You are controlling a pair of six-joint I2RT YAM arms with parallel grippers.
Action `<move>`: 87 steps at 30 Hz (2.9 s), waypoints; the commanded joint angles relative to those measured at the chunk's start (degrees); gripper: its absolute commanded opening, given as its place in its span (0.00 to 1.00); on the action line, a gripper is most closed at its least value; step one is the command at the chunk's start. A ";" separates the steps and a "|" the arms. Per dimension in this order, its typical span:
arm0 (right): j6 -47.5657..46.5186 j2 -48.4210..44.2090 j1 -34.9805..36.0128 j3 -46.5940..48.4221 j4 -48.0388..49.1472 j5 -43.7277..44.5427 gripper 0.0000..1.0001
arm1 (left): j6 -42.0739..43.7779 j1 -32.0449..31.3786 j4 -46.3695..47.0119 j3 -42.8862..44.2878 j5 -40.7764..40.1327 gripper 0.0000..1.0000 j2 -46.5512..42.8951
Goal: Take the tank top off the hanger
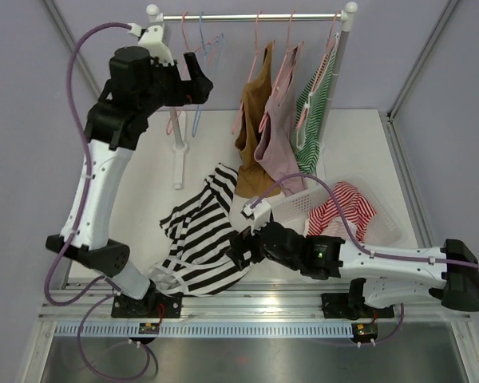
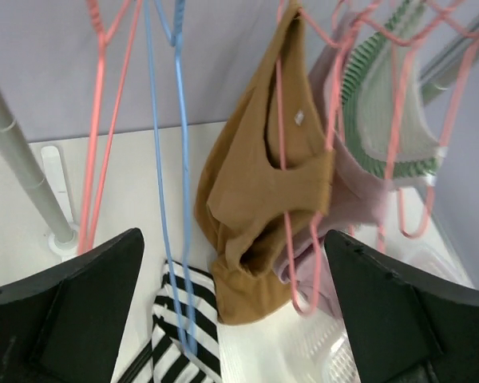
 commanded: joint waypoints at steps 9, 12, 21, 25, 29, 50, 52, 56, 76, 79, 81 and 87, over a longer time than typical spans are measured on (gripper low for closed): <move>-8.56 22.79 -5.84 19.46 -1.41 -4.87 0.99 | -1.54 -0.01 4.02 -36.17 -10.54 0.99 -42.84; -10.75 30.69 -6.03 26.31 -5.27 -9.46 0.99 | 0.92 -0.01 6.48 -51.55 -9.58 0.99 -53.66; -12.60 49.51 -5.94 37.49 -13.98 -17.72 0.99 | -1.61 -0.01 7.64 -76.89 -30.74 0.99 -73.04; -12.69 55.48 -6.03 37.67 -13.82 -17.29 0.99 | -2.49 -0.01 7.28 -77.68 -34.71 0.99 -74.89; -12.43 59.62 -5.94 38.46 -13.99 -13.70 0.80 | -2.41 -0.01 7.02 -77.95 -33.75 0.99 -74.54; -10.14 18.98 -6.11 29.94 -16.45 11.52 0.00 | -1.62 -0.01 7.54 -78.39 -29.88 0.99 -76.03; -9.70 15.00 -6.11 29.50 -19.68 17.03 0.00 | -1.53 -0.01 7.63 -78.39 -29.70 0.99 -76.03; -7.25 4.56 -6.20 29.94 -27.34 29.53 0.00 | -1.62 -0.01 7.63 -78.48 -29.27 0.99 -76.03; 23.70 -7.35 -17.88 23.35 -62.08 41.35 0.00 | -1.62 -0.01 7.72 -78.48 -29.09 0.99 -75.33; 22.74 -3.14 -22.09 19.58 -57.88 33.01 0.00 | -1.79 -0.01 7.54 -78.48 -29.35 0.99 -75.33; 21.07 -1.64 -24.12 15.72 -54.61 25.91 0.00 | -1.79 -0.01 7.63 -78.48 -29.35 0.99 -75.15; 17.03 4.17 -32.03 7.01 -40.73 8.42 0.00 | -1.70 -0.01 7.81 -78.48 -28.12 0.99 -74.01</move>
